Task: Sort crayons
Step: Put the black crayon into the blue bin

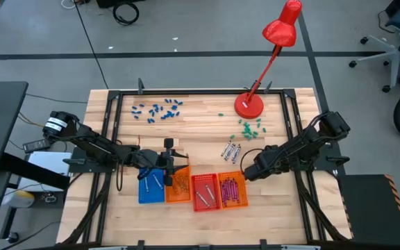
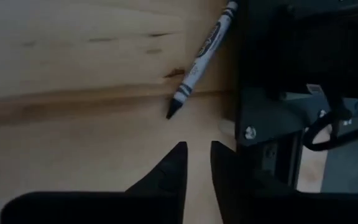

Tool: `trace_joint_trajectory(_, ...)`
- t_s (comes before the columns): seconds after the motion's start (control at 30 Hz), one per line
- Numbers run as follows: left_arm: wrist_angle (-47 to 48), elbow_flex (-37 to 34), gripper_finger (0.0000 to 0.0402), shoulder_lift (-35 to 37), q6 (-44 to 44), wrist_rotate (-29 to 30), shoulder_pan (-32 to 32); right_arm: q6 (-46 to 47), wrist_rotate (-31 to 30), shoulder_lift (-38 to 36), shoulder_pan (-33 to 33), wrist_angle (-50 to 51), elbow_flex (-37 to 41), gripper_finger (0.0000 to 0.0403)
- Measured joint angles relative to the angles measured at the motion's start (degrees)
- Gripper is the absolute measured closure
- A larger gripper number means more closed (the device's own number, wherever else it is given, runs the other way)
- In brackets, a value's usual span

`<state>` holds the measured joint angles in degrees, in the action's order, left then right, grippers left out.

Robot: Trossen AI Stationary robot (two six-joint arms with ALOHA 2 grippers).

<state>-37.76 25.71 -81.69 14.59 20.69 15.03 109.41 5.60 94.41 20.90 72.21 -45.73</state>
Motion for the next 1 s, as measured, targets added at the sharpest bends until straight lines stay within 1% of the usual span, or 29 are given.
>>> trace_joint_trajectory(0.17, 0.29, 0.0, 0.0237, 0.0, -0.23, 0.0, 0.0, -0.28, -0.72, -0.03, -1.8, -1.56, 2.36, 0.0302)
trace_joint_trajectory(0.2, 0.37, 0.0, 0.0237, 0.0, -0.24, 0.0, 0.0, -1.66, -1.52, -0.2, -1.92, -1.72, 2.51, 0.0301)
trace_joint_trajectory(0.27, 0.37, 0.0, 0.0237, 0.0, -0.22, 0.0, 0.0, -7.46, -2.44, -0.64, -2.26, -1.59, 2.07, 0.0301)
trace_joint_trajectory(0.37, 0.35, 0.0, 0.0237, 0.0, -0.22, -0.01, 0.0, -20.94, -3.92, -0.87, -2.85, -1.01, 0.08, 0.0302)
trace_joint_trajectory(0.47, 0.32, 0.0, 0.0237, 0.0, 1.03, 0.0, -0.04, -39.95, -5.93, -0.87, -2.87, -1.0, -0.88, 0.0302)
trace_joint_trajectory(0.6, 0.34, 0.0, 0.0237, 0.0, 5.23, 0.0, -0.04, -64.74, -9.53, -0.87, -1.71, -0.81, -0.09, 0.0304)
trace_joint_trajectory(0.67, 0.76, 0.0, 0.0237, 0.0, 6.98, 0.0, -0.04, -74.81, -10.59, -0.87, -1.31, -0.79, 0.36, 0.0304)
trace_joint_trajectory(0.77, 0.87, 0.0, 0.0237, 0.0, 7.6, 0.0, -0.04, -84.33, -10.6, -0.87, -1.11, -0.46, 1.33, 0.0302)
trace_joint_trajectory(0.9, 0.98, 0.0, 0.0237, 0.0, 7.68, 0.01, -0.05, -91.26, -10.59, -0.87, -1.11, -0.01, 2.96, 0.0297)
trace_joint_trajectory(1.0, 0.96, 0.0, 0.0237, 0.0, 7.85, 0.02, -0.34, -94.63, -9.9, -0.87, -1.11, -0.08, 3.8, 0.029)
